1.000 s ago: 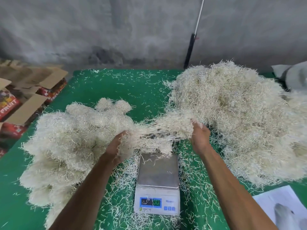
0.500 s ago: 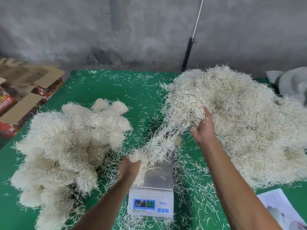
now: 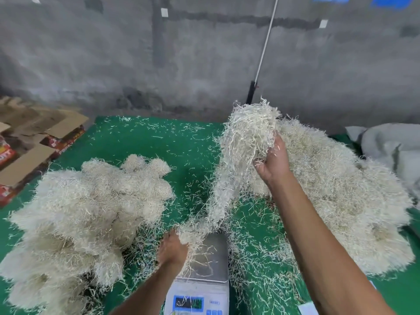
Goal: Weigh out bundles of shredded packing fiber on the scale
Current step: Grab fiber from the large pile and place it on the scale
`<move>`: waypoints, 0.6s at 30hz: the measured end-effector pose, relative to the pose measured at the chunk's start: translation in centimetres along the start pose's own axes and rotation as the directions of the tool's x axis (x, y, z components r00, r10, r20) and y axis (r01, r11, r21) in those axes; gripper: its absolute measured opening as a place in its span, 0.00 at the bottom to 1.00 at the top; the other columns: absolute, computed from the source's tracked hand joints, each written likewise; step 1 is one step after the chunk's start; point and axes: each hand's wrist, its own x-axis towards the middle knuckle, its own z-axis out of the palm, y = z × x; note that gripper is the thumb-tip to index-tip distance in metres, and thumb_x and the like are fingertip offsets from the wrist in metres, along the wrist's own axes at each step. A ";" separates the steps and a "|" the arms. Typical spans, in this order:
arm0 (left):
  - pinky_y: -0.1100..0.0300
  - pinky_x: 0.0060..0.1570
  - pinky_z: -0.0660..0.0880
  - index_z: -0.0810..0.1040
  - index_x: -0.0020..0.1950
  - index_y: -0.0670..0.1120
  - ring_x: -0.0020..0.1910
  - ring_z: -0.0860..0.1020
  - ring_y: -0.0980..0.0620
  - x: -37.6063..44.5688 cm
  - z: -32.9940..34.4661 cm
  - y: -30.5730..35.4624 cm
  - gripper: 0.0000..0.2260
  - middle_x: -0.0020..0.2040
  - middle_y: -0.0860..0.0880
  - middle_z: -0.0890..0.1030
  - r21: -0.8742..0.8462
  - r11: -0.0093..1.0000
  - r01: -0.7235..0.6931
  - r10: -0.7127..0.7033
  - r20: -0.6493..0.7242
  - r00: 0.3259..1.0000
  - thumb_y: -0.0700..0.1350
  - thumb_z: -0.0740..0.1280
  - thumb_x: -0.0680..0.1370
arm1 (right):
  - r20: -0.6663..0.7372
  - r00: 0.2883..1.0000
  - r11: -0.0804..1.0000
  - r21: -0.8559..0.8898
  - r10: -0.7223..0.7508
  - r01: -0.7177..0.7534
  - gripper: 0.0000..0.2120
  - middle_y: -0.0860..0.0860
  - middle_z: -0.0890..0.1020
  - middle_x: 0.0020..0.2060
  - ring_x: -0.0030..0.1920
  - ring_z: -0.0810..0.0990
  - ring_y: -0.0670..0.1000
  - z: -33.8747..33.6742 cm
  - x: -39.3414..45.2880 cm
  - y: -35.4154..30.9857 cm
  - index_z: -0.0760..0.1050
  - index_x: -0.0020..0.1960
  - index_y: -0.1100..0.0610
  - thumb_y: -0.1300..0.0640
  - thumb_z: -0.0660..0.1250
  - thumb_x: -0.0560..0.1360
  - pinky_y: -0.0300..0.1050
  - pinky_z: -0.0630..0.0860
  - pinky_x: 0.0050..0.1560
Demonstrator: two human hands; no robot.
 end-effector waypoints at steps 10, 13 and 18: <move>0.41 0.75 0.59 0.50 0.82 0.45 0.78 0.56 0.37 -0.1 -1.1 3.2 0.47 0.81 0.40 0.54 -0.220 0.971 0.092 -0.066 0.123 0.990 0.55 0.75 0.73 | 0.204 0.976 0.995 -0.045 -0.079 0.091 0.19 0.53 0.84 0.53 0.51 0.84 0.54 6.3 0.0 -4.2 0.76 0.70 0.59 0.53 0.69 0.82 0.48 0.83 0.39; 0.39 0.77 0.54 0.43 0.82 0.49 0.80 0.49 0.37 -0.6 -3.7 5.8 0.56 0.82 0.43 0.47 -0.180 0.979 0.092 -0.036 0.292 0.956 0.59 0.78 0.68 | 0.127 0.991 0.983 -0.174 -0.037 0.059 0.27 0.55 0.75 0.73 0.69 0.74 0.58 5.6 0.8 -2.9 0.68 0.78 0.57 0.49 0.67 0.82 0.52 0.76 0.50; 0.40 0.72 0.62 0.50 0.80 0.60 0.78 0.58 0.44 -1.9 -12.3 12.9 0.59 0.82 0.48 0.53 -0.374 0.915 -0.148 0.266 0.289 0.919 0.73 0.77 0.57 | 0.091 0.996 0.956 -0.291 -0.020 0.045 0.29 0.56 0.66 0.79 0.72 0.69 0.58 5.1 0.4 -1.0 0.65 0.79 0.53 0.45 0.66 0.81 0.53 0.82 0.51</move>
